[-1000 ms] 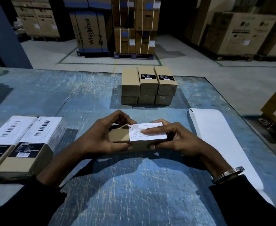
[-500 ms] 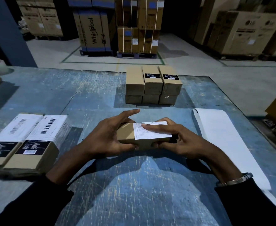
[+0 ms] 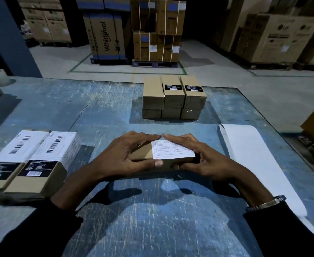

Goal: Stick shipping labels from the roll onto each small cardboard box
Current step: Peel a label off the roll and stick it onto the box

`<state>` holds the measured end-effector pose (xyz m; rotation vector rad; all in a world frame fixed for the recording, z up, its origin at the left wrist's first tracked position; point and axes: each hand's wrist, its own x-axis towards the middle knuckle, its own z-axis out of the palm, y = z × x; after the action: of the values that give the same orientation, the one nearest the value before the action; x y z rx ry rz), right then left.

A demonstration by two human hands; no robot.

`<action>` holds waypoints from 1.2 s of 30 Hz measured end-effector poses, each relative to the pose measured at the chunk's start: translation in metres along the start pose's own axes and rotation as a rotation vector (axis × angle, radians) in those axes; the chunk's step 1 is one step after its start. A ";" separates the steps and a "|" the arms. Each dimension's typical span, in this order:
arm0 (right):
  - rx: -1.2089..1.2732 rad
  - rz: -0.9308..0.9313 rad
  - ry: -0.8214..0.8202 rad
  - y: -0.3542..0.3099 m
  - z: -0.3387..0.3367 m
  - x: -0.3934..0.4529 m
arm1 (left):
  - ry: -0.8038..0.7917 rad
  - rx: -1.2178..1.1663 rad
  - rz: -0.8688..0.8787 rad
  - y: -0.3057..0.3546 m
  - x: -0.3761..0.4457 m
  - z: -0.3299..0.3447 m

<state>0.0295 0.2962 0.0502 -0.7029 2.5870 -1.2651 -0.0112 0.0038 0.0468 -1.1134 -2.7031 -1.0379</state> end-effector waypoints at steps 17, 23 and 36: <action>0.103 -0.009 0.079 -0.004 0.005 0.000 | 0.206 -0.171 -0.178 0.001 0.006 0.019; 0.141 -0.004 0.096 -0.006 0.006 0.000 | 0.273 -0.162 -0.223 0.011 0.007 0.022; 0.595 0.045 0.060 -0.007 -0.007 -0.003 | 0.330 -0.076 -0.447 0.027 0.013 0.027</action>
<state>0.0318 0.2983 0.0600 -0.4854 2.0648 -1.9270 0.0016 0.0419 0.0447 -0.2967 -2.7036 -1.2512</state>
